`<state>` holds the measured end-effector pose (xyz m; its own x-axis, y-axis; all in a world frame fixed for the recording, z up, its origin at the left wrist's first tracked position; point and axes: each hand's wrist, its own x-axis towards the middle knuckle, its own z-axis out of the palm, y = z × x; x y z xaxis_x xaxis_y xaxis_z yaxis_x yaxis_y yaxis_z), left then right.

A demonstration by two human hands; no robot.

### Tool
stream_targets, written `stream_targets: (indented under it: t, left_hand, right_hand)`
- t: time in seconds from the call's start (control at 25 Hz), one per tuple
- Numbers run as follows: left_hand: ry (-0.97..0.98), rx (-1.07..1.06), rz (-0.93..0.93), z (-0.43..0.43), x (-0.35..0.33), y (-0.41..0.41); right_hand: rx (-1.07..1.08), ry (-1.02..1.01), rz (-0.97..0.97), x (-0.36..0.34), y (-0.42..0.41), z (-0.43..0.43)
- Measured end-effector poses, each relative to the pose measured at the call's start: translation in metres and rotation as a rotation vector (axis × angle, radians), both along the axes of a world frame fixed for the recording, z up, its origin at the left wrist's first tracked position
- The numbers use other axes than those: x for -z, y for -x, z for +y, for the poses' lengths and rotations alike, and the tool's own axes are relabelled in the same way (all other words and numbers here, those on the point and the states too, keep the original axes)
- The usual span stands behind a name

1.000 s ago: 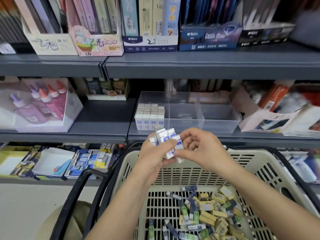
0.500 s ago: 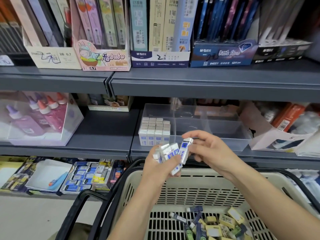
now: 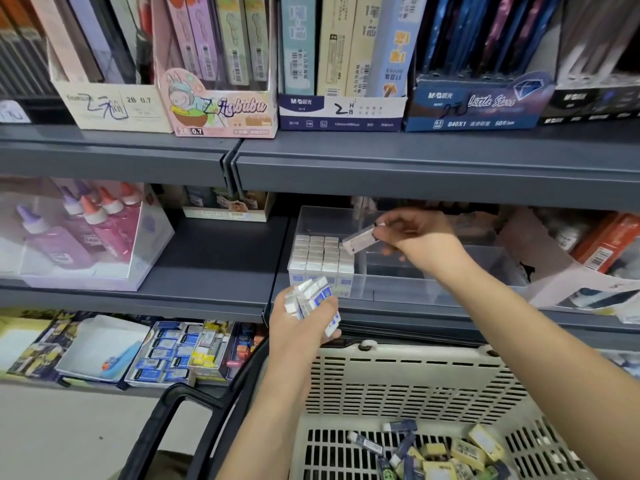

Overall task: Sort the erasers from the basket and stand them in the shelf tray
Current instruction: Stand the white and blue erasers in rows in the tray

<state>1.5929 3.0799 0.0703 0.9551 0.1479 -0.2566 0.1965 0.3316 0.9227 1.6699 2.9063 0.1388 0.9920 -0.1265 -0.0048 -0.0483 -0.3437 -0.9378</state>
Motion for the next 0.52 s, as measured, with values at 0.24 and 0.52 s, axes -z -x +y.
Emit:
stream_targets:
  t: [0.24,0.52]
  left_hand:
    - [0.010,0.012,0.007,0.002,0.000,-0.002]
    - [0.017,0.022,0.002,0.001,-0.001,-0.002]
  right_hand:
    - [-0.108,-0.011,0.040,0.005,0.004,-0.009]
    - [-0.033,0.656,-0.120,-0.001,-0.029,-0.003]
